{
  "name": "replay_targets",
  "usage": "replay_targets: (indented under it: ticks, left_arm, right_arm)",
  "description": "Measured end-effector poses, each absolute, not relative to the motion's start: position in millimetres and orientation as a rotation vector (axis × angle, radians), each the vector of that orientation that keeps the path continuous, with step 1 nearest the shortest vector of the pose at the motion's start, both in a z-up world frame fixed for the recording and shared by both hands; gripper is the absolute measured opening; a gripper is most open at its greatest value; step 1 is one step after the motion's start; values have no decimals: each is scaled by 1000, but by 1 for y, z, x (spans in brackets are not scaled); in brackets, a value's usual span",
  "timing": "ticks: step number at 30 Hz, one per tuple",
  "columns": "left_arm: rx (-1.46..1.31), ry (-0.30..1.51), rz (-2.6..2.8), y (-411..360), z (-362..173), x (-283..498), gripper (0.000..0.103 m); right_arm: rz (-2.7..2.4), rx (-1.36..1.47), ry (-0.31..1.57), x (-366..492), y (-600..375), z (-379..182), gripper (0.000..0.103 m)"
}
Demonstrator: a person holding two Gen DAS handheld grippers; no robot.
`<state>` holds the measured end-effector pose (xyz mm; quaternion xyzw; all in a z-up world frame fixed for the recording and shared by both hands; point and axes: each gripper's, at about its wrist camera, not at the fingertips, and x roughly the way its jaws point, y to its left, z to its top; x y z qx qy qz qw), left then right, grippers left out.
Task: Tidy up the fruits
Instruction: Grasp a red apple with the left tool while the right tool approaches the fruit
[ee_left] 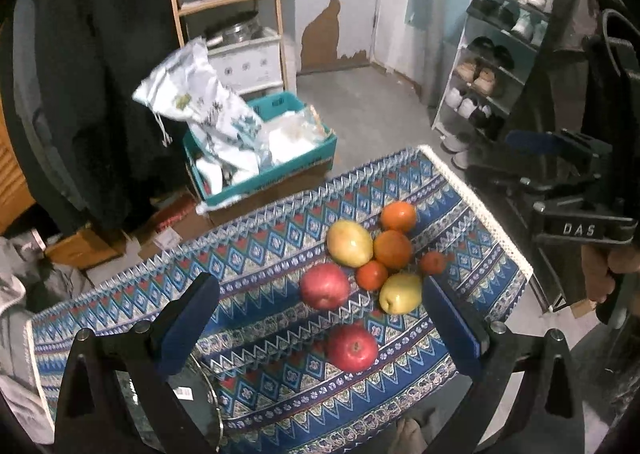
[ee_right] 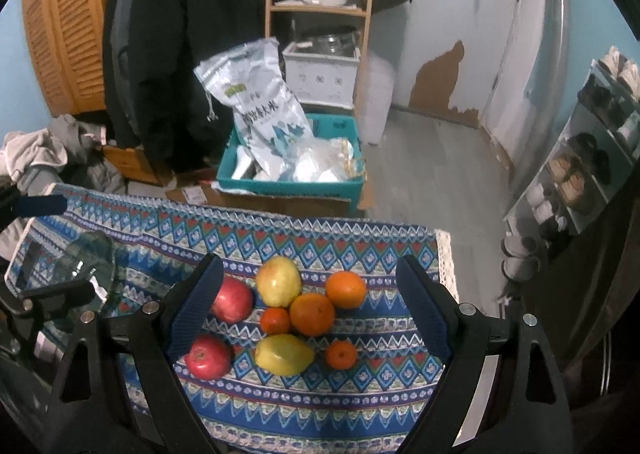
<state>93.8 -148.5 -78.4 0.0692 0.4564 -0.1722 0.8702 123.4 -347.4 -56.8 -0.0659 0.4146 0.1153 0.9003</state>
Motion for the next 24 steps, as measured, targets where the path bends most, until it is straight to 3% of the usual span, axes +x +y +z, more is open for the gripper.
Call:
replay_targets:
  ticks: [24]
  left_arm:
    - [62, 1250, -307, -137, -217, 102, 103]
  right_arm:
    - [162, -38, 1148, 128, -402, -183, 87]
